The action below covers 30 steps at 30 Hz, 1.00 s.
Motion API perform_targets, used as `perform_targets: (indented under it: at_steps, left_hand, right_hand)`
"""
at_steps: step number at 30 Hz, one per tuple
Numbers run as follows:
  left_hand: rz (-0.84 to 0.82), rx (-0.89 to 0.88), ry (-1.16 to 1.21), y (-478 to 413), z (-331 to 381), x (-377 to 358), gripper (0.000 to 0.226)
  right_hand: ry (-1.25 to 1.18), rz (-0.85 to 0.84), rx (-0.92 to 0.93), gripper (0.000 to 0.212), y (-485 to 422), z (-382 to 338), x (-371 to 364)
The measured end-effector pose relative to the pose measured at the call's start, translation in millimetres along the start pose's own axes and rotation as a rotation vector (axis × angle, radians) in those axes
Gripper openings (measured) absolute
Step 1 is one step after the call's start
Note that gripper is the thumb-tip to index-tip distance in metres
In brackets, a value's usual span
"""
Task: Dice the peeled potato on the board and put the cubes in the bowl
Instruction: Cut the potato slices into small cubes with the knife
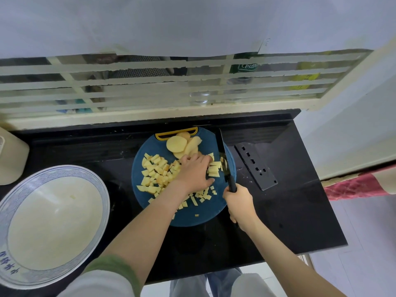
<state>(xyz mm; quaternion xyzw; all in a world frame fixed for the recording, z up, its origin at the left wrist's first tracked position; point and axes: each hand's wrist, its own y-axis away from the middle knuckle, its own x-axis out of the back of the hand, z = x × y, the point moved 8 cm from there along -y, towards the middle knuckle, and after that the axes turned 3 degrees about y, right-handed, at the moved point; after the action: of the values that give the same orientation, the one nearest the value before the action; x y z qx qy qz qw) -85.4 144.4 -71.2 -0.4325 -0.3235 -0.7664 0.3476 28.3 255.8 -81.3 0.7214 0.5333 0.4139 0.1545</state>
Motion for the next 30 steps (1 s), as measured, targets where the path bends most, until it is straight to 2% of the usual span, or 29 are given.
perform_targets:
  at_steps: [4, 10, 15, 21, 27, 30]
  left_hand:
    - [0.052, 0.012, -0.032, -1, 7, 1, 0.036]
    - [0.113, 0.051, -0.031, 2, 5, -1, 0.031]
    - [0.129, 0.036, -0.005, 2, 5, 0, 0.044]
    - [0.141, 0.052, -0.004, 4, 4, 2, 0.042]
    - [0.165, 0.131, -0.079, 4, -8, 9, 0.071]
    - [0.128, 0.096, -0.113, -1, -7, 8, 0.070]
  right_hand:
    - [0.012, -0.012, 0.009, 0.014, 2, 1, -3]
    - [0.065, -0.019, 0.035, 0.017, 3, 1, -10]
    - [0.109, -0.029, 0.050, 0.017, -1, 1, -16]
    - [0.062, 0.000, 0.004, 0.016, -2, 4, -17]
    - [0.071, -0.025, -0.021, 0.016, -2, 4, -16]
    - [0.105, -0.052, -0.044, 0.017, -5, 5, -16]
